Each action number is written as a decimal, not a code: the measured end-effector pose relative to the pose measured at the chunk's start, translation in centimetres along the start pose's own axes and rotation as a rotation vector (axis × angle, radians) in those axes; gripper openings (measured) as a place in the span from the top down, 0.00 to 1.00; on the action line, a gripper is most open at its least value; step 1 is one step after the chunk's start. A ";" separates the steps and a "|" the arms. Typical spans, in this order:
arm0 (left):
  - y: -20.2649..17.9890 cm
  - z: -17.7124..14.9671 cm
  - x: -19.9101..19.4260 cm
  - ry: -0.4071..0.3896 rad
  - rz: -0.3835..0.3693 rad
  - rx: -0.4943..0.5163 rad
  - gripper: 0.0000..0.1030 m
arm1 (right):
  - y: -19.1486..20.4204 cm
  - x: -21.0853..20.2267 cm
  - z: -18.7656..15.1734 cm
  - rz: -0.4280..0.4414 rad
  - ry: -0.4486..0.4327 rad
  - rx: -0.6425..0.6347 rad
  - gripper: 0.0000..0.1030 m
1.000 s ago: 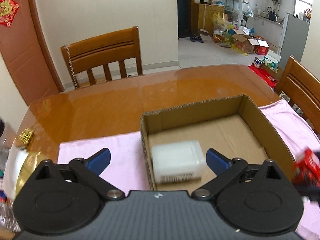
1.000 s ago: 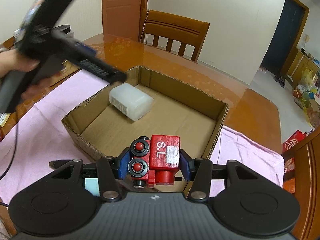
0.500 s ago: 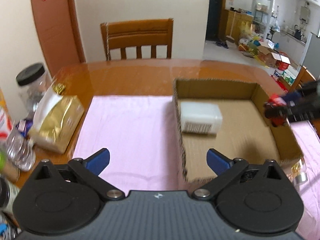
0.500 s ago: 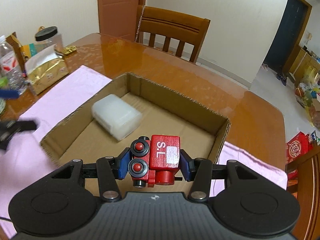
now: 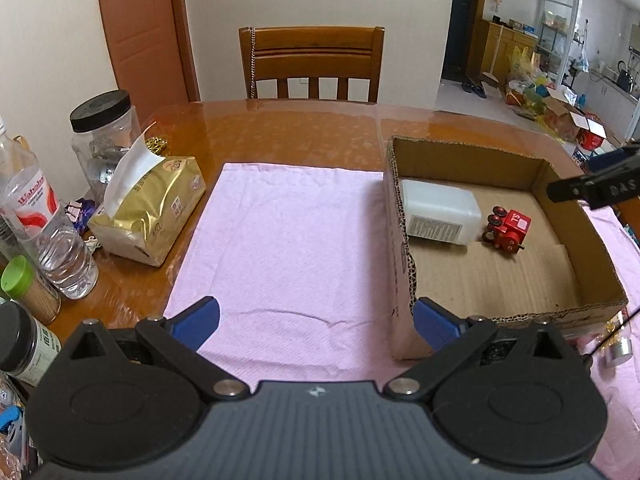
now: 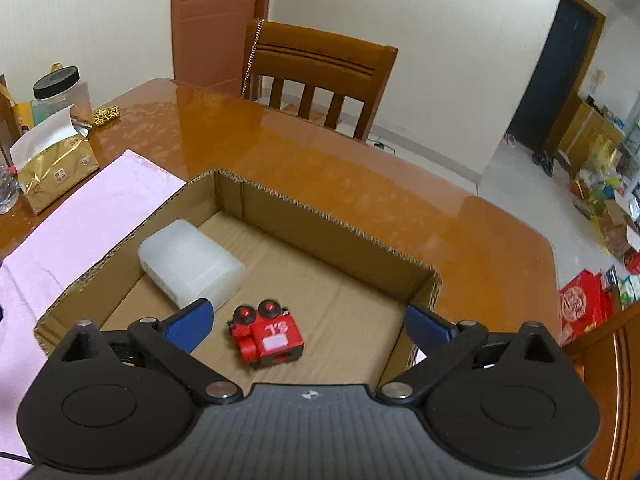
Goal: Organize rigid objects
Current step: 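Move the right tool back toward the clear plastic jar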
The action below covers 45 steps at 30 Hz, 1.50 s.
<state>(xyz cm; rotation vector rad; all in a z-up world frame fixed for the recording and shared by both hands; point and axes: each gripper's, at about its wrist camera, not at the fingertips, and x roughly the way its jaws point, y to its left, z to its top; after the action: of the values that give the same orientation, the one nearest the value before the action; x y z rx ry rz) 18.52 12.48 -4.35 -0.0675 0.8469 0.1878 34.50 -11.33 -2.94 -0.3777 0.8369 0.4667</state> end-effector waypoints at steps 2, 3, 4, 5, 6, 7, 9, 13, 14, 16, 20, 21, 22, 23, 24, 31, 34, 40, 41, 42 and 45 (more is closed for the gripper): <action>-0.1 -0.1 -0.1 -0.003 -0.001 0.010 0.01 | 0.3 -0.6 -0.5 0.001 0.010 0.001 0.00; -0.2 -0.1 -0.1 -0.003 -0.007 0.015 0.01 | 0.5 -0.9 -0.8 -0.002 0.009 0.002 0.00; -0.3 -0.2 -0.2 -0.003 -0.016 0.020 0.01 | 0.7 -1.4 -1.2 -0.007 0.007 0.004 0.00; -0.4 -0.3 -0.2 -0.002 -0.023 0.027 0.01 | 0.8 -1.9 -1.6 -0.013 0.009 0.012 0.00; -0.5 -0.3 -0.2 -0.002 -0.026 0.033 0.01 | 0.9 -2.3 -1.9 -0.016 0.010 0.019 0.00; -0.6 -0.4 -0.3 -0.003 -0.028 0.039 0.01 | 1.0 -3.0 -2.4 -0.017 0.009 0.032 0.00; -0.8 -0.7 -0.4 -0.007 -0.032 0.058 0.01 | 1.2 -3.7 -3.1 -0.026 0.011 0.057 0.00; -1.0 -1.3 -0.7 -0.011 -0.052 0.085 0.01 | 1.8 -5.5 -5.2 -0.064 0.019 0.109 0.00; -1.0 -1.5 -0.8 -0.009 -0.057 0.092 0.01 | 1.9 -5.8 -5.9 -0.075 0.026 0.127 0.00; -1.1 -1.9 -1.0 -0.010 -0.063 0.106 0.01 | 2.2 -6.4 -7.4 -0.102 0.049 0.174 0.00; -1.4 -2.8 -1.5 -0.017 -0.075 0.149 0.01 | 2.9 -7.0 -10.7 -0.138 0.104 0.270 0.00; -1.5 -3.1 -1.7 -0.020 -0.081 0.164 0.01 | 2.9 -7.2 -11.5 -0.148 0.120 0.303 0.00; -1.5 -3.3 -1.8 -0.022 -0.086 0.176 0.01 | 2.9 -7.4 -12.6 -0.154 0.140 0.347 0.00; -1.6 -3.5 -1.9 -0.024 -0.092 0.189 0.01 | 2.9 -7.4 -13.3 -0.156 0.155 0.377 0.00; -1.7 -3.8 -2.0 -0.026 -0.100 0.204 0.01 | 2.9 -7.6 -14.4 -0.163 0.174 0.418 0.00; -2.2 -5.3 -2.0 -0.006 -0.163 0.284 0.01 | 3.6 -8.6 -18.7 -0.168 0.263 0.583 0.00; -2.1 -5.6 -2.2 -0.002 -0.185 0.290 0.01 | 4.4 -9.2 -19.8 -0.158 0.295 0.652 0.00; -1.3 -6.1 -2.5 -0.001 -0.209 0.316 0.01 | 6.1 -8.5 -22.0 -0.092 0.354 0.789 0.00; -1.1 -6.2 -2.5 -0.001 -0.208 0.317 0.01 | 6.1 -8.4 -21.9 -0.089 0.352 0.795 0.00; -0.9 -6.2 -2.6 0.001 -0.206 0.316 0.01 | 6.3 -8.2 -21.8 -0.088 0.341 0.804 0.00; -0.3 -6.4 -2.6 0.006 -0.207 0.306 0.01 | 5.9 -7.7 -21.0 -0.102 0.322 0.828 0.00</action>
<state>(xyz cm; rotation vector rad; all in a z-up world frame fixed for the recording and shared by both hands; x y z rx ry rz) 12.16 11.01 -6.62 0.1305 0.8604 -0.1371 13.99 -18.68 -10.70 0.2806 1.2343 -0.0643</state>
